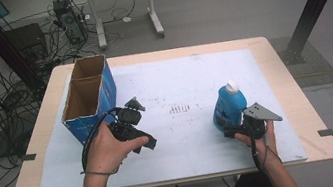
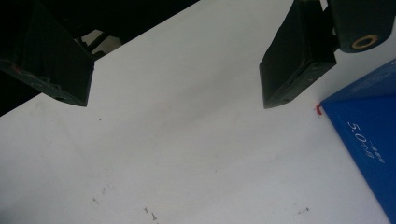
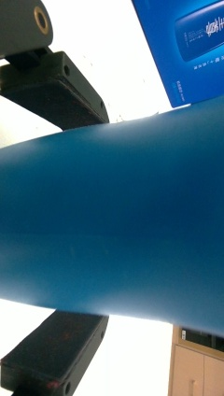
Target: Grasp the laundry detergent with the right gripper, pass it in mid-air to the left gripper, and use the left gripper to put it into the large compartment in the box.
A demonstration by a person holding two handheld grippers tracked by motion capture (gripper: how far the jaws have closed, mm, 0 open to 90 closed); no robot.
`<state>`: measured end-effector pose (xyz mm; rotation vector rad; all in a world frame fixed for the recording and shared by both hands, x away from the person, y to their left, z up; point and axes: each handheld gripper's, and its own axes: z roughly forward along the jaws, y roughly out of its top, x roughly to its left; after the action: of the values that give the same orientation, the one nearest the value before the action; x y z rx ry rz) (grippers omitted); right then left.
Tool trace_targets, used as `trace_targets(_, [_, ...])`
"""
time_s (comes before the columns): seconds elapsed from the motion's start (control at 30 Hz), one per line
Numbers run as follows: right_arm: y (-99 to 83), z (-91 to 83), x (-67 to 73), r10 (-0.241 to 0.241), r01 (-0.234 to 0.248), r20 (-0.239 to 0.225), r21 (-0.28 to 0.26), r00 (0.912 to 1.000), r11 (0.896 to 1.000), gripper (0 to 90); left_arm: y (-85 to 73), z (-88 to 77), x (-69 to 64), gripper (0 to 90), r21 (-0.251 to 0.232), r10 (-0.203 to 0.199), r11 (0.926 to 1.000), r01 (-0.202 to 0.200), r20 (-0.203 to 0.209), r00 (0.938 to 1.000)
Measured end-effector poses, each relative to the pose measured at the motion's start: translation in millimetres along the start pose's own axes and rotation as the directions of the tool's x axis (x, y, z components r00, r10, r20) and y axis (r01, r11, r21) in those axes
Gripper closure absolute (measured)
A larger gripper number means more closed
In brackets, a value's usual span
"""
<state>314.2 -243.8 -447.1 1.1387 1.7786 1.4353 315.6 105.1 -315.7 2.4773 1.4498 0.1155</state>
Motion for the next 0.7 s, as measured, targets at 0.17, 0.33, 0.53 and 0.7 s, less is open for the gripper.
trace_targets(0.17, [0.3, -0.8, -1.0, 0.001, -0.001, 0.000, 0.000, 1.0000, 1.000, 7.8, 0.6, 0.3, -0.7, 10.4, -0.002, 0.000, 1.0000, 0.000, 0.003, 1.0000])
trace_targets(0.33, [0.2, -0.5, -0.7, 0.000, 0.000, -0.002, 0.000, 1.0000, 1.000, 7.9, 1.1, 0.9, -1.1, 10.4, -0.001, 0.004, 1.0000, -0.004, 0.006, 1.0000])
trace_targets(0.53, [-0.2, 0.4, 0.4, -0.002, 0.002, -0.005, 0.001, 1.0000, 1.000, 7.9, 0.6, 0.4, -0.4, 10.4, -0.001, 0.000, 1.0000, 0.000, 0.005, 1.0000])
trace_targets(0.7, [0.1, 0.4, 0.5, -0.003, 0.003, -0.005, 0.003, 1.0000, 1.000, 7.9, -0.3, 0.9, 0.5, 10.5, 0.001, 0.000, 1.0000, 0.000, 0.006, 1.0000])
